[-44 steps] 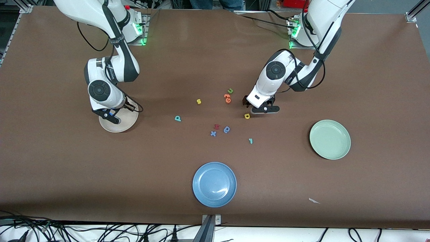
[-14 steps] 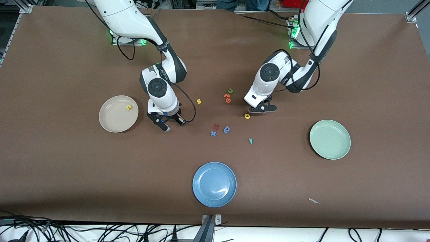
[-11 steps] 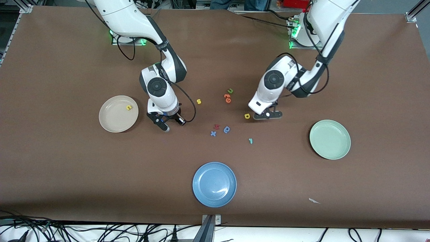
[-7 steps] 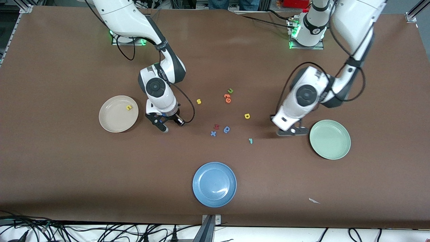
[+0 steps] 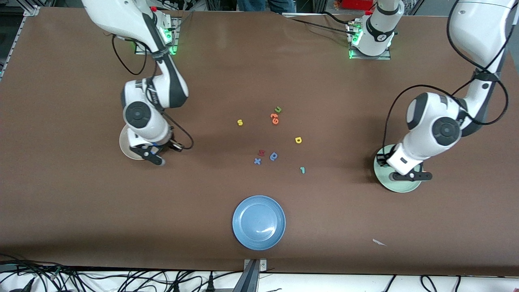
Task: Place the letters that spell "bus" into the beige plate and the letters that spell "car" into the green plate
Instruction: 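Drop the p on the white plate while the left gripper drops the a, then grasp the s with the right gripper while the left gripper reaches the l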
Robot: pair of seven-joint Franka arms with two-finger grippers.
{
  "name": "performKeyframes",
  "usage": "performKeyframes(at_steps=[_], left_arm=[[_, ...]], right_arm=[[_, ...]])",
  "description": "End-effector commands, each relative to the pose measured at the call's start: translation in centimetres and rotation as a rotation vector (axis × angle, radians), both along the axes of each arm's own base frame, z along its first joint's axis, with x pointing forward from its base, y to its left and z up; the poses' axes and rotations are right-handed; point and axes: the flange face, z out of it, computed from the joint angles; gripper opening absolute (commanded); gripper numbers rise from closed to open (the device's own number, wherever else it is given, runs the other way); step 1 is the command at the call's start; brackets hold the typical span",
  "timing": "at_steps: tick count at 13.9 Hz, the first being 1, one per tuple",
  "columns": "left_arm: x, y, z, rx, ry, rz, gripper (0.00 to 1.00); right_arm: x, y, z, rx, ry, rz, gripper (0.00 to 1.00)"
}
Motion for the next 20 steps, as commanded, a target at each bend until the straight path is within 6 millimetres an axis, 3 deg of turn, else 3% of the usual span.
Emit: performKeyframes(at_steps=[1, 2, 3, 4, 5, 6, 7, 8, 9, 10, 12, 15, 18, 20], left_arm=[[0.8, 3.3, -1.5, 0.003, 0.019, -0.083, 0.13], [0.8, 3.5, -2.7, 0.010, 0.029, -0.098, 0.13], [1.1, 3.5, -3.6, 0.019, 0.027, -0.116, 0.17], [1.3, 3.5, -4.3, 0.027, 0.029, -0.130, 0.37], [1.5, 3.6, -4.2, 0.043, 0.026, -0.147, 0.69], [1.8, 3.3, -3.7, 0.054, 0.014, -0.162, 0.96], [2.0, 2.9, -3.1, 0.055, 0.004, -0.155, 1.00], [2.7, 2.6, -2.0, 0.057, -0.013, -0.156, 1.00], [2.9, 1.9, -0.9, 0.049, -0.020, -0.154, 1.00], [2.8, -0.4, -0.5, 0.034, -0.025, -0.179, 1.00], [2.2, -4.6, -0.9, -0.017, -0.011, -0.124, 1.00], [0.6, -11.8, -1.6, -0.053, 0.014, -0.047, 1.00], [-2.7, -18.5, -3.1, -0.071, 0.008, 0.019, 1.00], [-5.4, -22.2, -4.5, -0.083, -0.009, 0.071, 1.00]], right_arm=[[-1.7, -6.7, 0.6, 0.012, 0.051, 0.094, 0.19], [-2.3, -8.1, -0.3, 0.008, 0.083, 0.133, 0.26], [-2.6, -9.2, -1.5, -0.001, 0.111, 0.147, 0.27], [-3.6, -10.2, -3.3, -0.012, 0.144, 0.149, 0.27], [-3.7, -10.5, -3.7, -0.014, 0.150, 0.143, 0.33], [-3.7, -10.5, -3.7, -0.014, 0.154, 0.143, 0.51], [-3.6, -10.3, -3.5, -0.011, 0.149, 0.144, 0.86], [-3.3, -10.1, -2.8, -0.006, 0.137, 0.137, 0.95], [-3.0, -9.4, -1.7, 0.007, 0.122, 0.141, 0.97], [-2.7, -8.5, -0.7, 0.013, 0.124, 0.115, 0.97], [-2.4, -4.2, 0.7, 0.024, 0.122, 0.048, 0.94], [-3.6, 3.4, 1.2, 0.035, 0.083, -0.099, 0.88], [-5.7, 11.5, 1.2, 0.075, 0.009, -0.277, 0.88], [-7.0, 15.7, 0.4, 0.105, -0.036, -0.416, 0.87]])
